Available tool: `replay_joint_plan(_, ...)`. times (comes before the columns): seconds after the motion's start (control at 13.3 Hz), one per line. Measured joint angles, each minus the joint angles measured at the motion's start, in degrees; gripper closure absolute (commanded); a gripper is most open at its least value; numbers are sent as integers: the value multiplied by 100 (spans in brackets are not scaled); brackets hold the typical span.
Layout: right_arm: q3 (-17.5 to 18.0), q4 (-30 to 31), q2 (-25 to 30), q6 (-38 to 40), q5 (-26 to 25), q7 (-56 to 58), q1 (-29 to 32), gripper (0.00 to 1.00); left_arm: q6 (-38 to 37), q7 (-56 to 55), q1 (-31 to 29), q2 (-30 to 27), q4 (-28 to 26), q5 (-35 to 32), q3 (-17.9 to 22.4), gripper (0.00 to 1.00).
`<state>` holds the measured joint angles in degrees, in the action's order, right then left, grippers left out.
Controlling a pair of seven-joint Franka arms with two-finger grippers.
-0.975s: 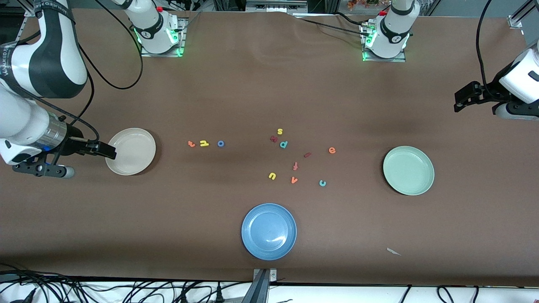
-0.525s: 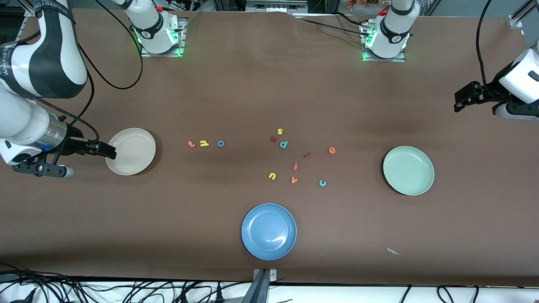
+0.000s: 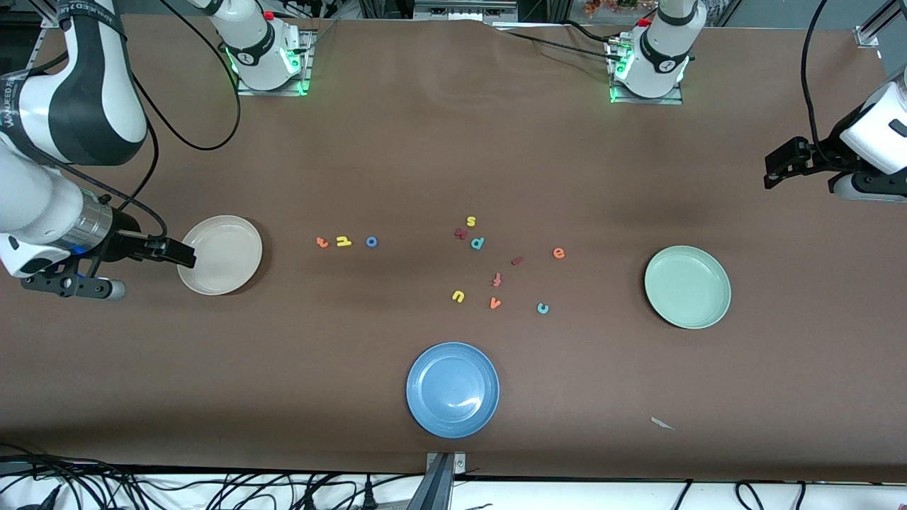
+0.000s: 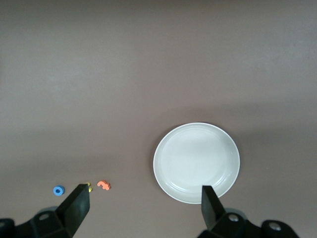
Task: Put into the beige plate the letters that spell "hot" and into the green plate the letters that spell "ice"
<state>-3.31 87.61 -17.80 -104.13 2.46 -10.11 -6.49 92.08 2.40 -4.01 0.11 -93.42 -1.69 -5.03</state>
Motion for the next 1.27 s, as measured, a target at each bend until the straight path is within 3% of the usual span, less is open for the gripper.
replay_joint_plan(1.27,6,19,0,242,-1,7,-1,0,0,0,0,0,0,0,0,0)
